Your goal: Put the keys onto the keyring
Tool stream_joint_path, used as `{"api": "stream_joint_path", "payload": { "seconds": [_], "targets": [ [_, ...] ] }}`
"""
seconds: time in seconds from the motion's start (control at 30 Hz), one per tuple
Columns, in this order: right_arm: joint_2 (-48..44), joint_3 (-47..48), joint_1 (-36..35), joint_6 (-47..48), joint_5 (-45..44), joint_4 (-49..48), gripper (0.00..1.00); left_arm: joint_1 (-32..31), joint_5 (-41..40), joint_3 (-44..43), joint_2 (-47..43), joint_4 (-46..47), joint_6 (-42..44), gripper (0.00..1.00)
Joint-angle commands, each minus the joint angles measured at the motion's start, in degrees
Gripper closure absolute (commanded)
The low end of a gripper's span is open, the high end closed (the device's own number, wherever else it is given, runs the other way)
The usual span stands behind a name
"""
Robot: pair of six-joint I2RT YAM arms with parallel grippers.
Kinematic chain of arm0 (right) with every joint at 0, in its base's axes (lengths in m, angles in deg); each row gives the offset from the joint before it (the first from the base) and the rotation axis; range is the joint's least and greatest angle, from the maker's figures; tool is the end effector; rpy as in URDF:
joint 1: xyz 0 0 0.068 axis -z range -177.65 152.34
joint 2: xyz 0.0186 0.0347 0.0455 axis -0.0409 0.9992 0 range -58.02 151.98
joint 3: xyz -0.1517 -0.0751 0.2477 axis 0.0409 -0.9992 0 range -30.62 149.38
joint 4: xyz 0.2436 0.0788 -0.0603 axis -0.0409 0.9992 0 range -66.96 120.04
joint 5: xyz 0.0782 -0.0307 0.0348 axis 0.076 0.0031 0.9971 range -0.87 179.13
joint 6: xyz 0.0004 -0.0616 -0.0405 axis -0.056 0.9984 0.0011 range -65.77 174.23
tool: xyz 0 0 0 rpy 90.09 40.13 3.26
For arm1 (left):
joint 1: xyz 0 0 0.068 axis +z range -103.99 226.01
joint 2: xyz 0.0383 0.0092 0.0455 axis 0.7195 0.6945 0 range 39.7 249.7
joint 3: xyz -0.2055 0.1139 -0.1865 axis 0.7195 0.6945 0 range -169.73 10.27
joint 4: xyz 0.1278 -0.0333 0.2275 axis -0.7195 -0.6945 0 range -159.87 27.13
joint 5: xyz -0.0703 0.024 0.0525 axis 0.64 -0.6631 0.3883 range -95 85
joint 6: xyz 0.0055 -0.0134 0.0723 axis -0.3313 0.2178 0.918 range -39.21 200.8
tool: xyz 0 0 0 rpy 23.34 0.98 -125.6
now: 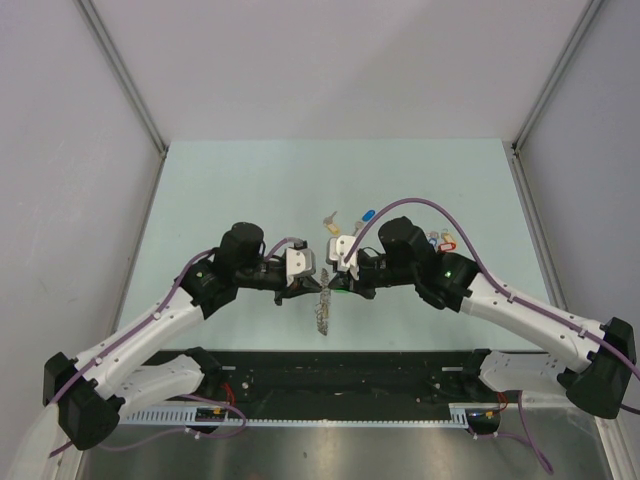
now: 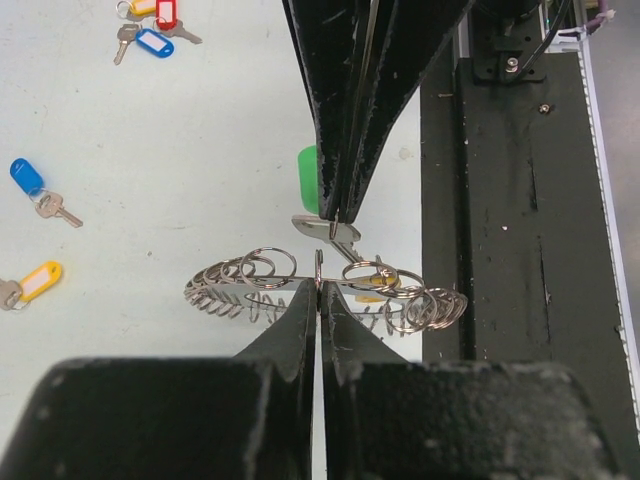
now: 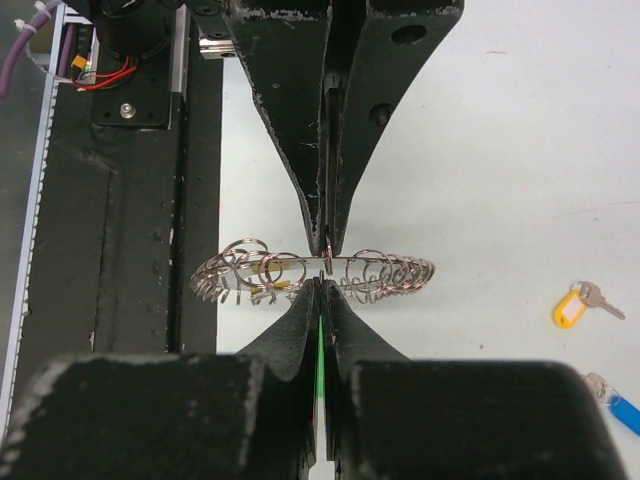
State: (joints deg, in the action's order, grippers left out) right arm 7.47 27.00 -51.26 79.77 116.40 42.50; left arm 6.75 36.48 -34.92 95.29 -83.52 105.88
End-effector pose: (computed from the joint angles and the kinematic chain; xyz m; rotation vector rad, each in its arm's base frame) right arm 0.1350 0.2307 0.3457 -1.5468 1.3943 0.7889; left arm 0.1380 -0.1654 0.3069 1.4571 1.4956 -0.9098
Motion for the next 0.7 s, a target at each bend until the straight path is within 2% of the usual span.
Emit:
{"api": "stream_joint_path", "payload": {
  "seconds": [0.0, 0.67],
  "targets": [
    [-0.1, 0.03, 0.25, 0.3, 1.47, -0.39, 1.0, -0.28, 3.52, -0.34, -1.19, 2.98, 1.73, 1.0],
    [-0.28, 0.03, 1.13, -0.58, 0.86, -1.45, 1.0, -0.28, 3.35, -0.34, -0.84, 2.98, 1.73, 1.0]
  ]
}}
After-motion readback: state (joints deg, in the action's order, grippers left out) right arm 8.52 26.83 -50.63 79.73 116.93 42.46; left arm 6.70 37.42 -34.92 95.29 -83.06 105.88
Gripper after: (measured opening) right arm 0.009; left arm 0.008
